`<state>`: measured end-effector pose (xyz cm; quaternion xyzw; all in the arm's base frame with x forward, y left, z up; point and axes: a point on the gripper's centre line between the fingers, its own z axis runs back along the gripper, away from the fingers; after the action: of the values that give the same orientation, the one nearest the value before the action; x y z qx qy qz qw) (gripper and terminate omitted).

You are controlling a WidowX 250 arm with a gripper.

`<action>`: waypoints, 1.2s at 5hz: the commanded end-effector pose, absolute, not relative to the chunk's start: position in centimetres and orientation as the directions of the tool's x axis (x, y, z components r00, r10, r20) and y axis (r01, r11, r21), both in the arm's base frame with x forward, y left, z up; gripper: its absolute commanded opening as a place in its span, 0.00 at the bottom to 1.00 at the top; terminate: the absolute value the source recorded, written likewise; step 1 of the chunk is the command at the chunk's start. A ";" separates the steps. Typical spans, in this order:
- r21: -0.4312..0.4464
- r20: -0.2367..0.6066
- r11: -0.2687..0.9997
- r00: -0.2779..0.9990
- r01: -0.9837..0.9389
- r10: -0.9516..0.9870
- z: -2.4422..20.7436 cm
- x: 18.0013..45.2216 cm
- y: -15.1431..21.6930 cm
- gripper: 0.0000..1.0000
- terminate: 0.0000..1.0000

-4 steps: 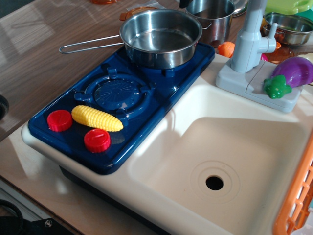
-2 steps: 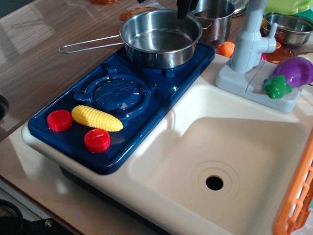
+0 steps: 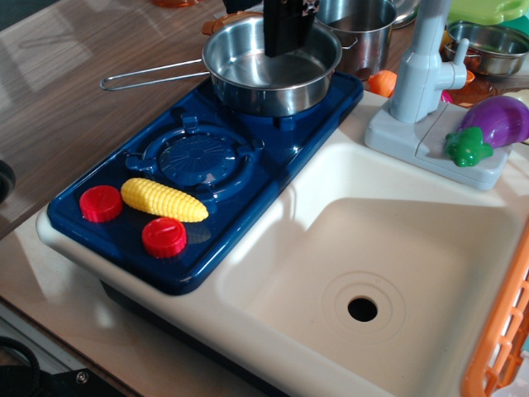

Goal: Put pan from stove to sink

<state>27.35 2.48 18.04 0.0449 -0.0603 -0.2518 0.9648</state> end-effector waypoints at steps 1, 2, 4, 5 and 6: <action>0.159 0.134 0.764 0.753 0.626 -0.645 19.0 26.4 2.5 1.00 0.00; 0.127 0.170 0.742 0.723 0.658 -0.670 17.7 26.7 2.9 1.00 0.00; 0.122 0.242 0.736 0.699 0.666 -0.673 15.1 26.4 3.0 1.00 0.00; 0.125 0.267 0.732 0.688 0.670 -0.675 14.3 26.3 3.4 1.00 0.00; 0.119 0.282 0.739 0.691 0.663 -0.665 13.5 26.7 3.9 0.00 0.00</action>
<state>26.13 3.62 12.90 -0.0066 -0.1282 -0.3641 0.9225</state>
